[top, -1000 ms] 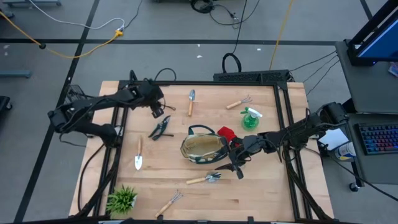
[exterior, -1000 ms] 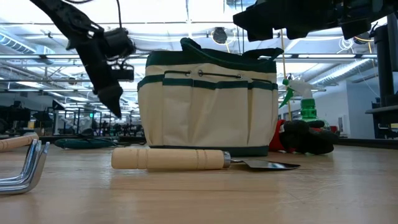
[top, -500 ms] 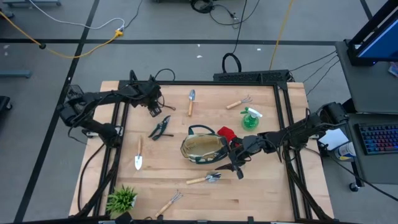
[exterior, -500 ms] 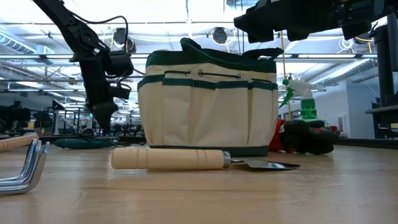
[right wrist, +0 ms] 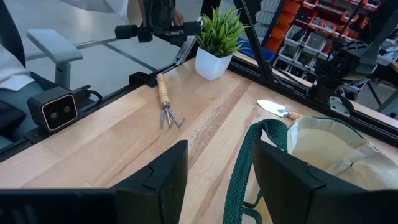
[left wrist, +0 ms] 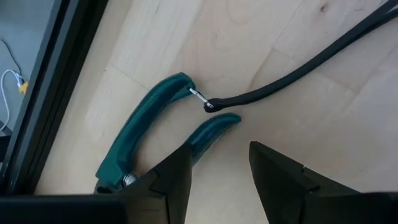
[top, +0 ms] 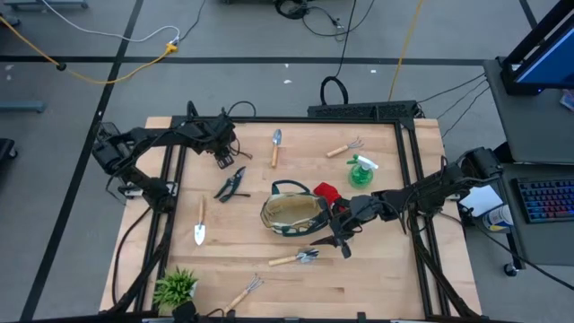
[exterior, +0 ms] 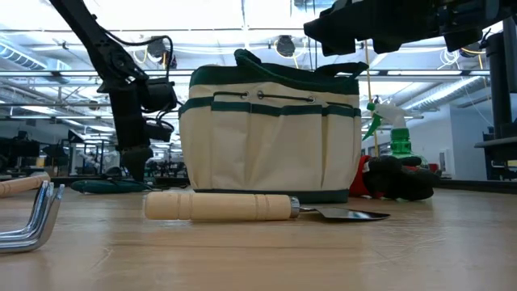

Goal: Pick & Place Garden tools in Gardening bag
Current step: Put the top brown shears into the green gardening bag

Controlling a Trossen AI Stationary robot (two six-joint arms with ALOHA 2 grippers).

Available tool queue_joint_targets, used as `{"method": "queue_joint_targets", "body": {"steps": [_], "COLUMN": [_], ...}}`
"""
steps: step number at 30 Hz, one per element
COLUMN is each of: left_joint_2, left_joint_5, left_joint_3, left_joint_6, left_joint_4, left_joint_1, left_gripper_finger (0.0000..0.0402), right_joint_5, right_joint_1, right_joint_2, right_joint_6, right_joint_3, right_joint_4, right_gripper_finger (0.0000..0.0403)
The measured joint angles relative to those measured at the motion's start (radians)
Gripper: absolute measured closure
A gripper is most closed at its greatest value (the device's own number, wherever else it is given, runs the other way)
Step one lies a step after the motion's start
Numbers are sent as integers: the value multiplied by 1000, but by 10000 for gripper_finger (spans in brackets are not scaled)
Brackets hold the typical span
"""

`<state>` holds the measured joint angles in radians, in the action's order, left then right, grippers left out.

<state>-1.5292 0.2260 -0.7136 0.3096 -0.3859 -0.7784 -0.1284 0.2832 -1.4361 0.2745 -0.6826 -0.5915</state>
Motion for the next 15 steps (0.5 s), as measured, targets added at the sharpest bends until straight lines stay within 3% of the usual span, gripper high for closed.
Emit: {"method": "queue_joint_targets", "body": {"steps": [15], "left_joint_2": [-5], "left_joint_5": [1], "left_joint_3": [2], "left_joint_6": [118], "left_joint_4": [76], "left_joint_1": [0], "left_gripper_finger": [236], "right_joint_5": [-1], "right_joint_1": [0], "right_joint_2": [0], "right_joint_6": [0], "right_joint_3": [0], "right_joint_4": [9], "right_gripper_finger": [232]}}
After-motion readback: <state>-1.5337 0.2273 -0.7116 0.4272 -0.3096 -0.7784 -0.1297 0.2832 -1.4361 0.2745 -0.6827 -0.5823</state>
